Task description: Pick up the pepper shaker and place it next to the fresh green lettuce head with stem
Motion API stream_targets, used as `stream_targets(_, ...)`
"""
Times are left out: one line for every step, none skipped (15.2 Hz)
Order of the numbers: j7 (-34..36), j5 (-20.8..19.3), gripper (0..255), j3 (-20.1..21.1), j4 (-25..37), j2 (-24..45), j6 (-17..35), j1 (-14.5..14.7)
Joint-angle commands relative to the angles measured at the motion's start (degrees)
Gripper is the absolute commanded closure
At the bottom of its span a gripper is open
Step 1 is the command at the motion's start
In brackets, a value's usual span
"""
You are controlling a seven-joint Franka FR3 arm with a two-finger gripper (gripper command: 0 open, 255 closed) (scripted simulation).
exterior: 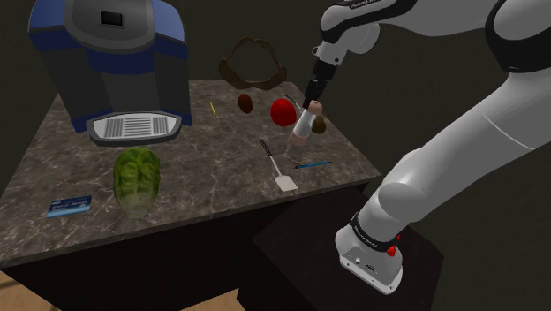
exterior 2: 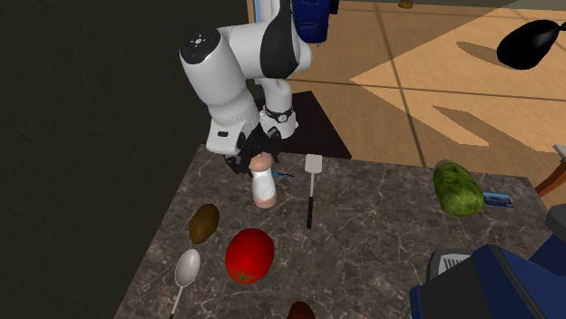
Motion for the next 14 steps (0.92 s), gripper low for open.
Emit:
stream_targets(0.5,-0.3,255,0.1,1.0,-0.6,-1.6,0.0)
stream_targets(0.7,-0.4,255,0.2,1.6,-0.9,-2.3,-0.1)
stream_targets(0.9,-0.5,255,0.3,2.1,-1.1,-3.1,-0.1)
stream_targets(1.1,-0.6,255,0.3,2.7,-1.3,-3.8,-0.1)
stream_targets(1.3,-0.7,255,0.4,3.3,-1.6,-4.6,-0.1)
stream_targets(1.5,-0.8,255,0.5,3.8,-1.8,-5.4,-0.1)
stream_targets(1.6,-0.9,255,0.5,4.4,-1.9,-6.1,-0.1)
stream_targets(1.8,-0.9,255,0.6,5.1,-2.1,-6.9,-0.1)
stream_targets(2.0,-1.0,255,0.6,5.7,-2.3,-7.6,-0.1)
stream_targets(2.2,-1.0,255,0.7,6.3,-2.4,-8.4,-0.1)
stream_targets(2.3,-1.1,255,0.7,7.0,-2.6,-9.1,-0.1)
stream_targets(2.5,-1.1,255,0.8,7.6,-2.7,-9.9,-0.1)
stream_targets(2.6,-1.2,255,0.8,8.3,-2.8,-10.7,0.0)
stream_targets(2.8,-1.2,255,0.9,9.0,-2.9,-11.4,0.0)
